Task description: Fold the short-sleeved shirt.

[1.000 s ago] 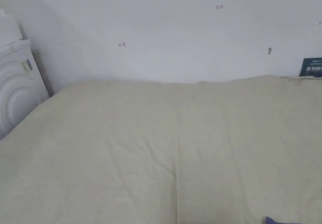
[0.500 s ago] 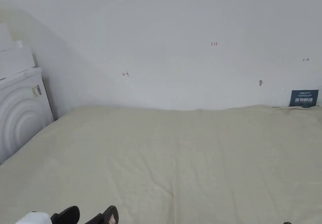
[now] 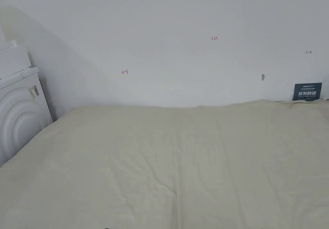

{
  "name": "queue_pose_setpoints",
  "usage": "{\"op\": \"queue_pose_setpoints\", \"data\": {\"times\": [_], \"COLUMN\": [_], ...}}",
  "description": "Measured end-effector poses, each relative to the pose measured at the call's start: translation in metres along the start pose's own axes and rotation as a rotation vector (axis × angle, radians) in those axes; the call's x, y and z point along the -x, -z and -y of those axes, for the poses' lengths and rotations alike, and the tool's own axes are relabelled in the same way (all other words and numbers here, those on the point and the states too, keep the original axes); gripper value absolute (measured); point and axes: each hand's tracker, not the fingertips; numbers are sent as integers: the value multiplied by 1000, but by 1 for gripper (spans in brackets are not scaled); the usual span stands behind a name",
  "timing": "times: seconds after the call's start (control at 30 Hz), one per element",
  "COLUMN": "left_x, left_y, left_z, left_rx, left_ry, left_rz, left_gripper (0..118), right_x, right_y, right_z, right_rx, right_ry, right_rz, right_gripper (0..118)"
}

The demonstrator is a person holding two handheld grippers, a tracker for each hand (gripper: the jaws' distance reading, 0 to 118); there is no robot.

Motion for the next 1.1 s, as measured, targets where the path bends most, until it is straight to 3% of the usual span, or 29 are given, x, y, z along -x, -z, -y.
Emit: {"op": "queue_pose_setpoints", "data": {"times": [0.1,0.3,0.37,0.5,0.6,0.67,0.7,0.73,0.77,0.83,0.97,1.1], "left_x": [9,34,55,114,158,188,201,213,224,240,251,251], "left_y": [0,8,15,43,76,96,103,108,112,118,127,139], "left_z": [1,6,7,16,33,51,57,65,72,84,98,112], "left_rx": [0,60,79,150,275,350,391,382,390,404,421,348], "left_ry": [-64,-62,-75,-244,-255,-345,-429,-498,-567,-620,-655,-822], "left_rz": [20,34,14,66,57,128,156,149,160,180,187,299], "left_gripper": [0,1,1,1,1,12,25,53,73,97,98,98], "right_x": [-3,0,-2,-1,-6,-7,-7,-8,-8,-7,-6,-7], "right_y": [0,-3,-2,2,13,17,17,19,21,21,20,26], "right_z": [2,0,-2,-1,7,9,10,10,10,10,11,13], "right_rx": [-18,-13,12,39,76,90,93,101,107,114,128,149], "right_ry": [45,25,35,32,42,66,79,96,101,101,95,123], "right_rz": [-52,-60,-55,-48,-43,-47,-49,-49,-44,-26,-2,-4], "right_gripper": [4,4,4,4,4,4,4,4,4,4,4,4]}}
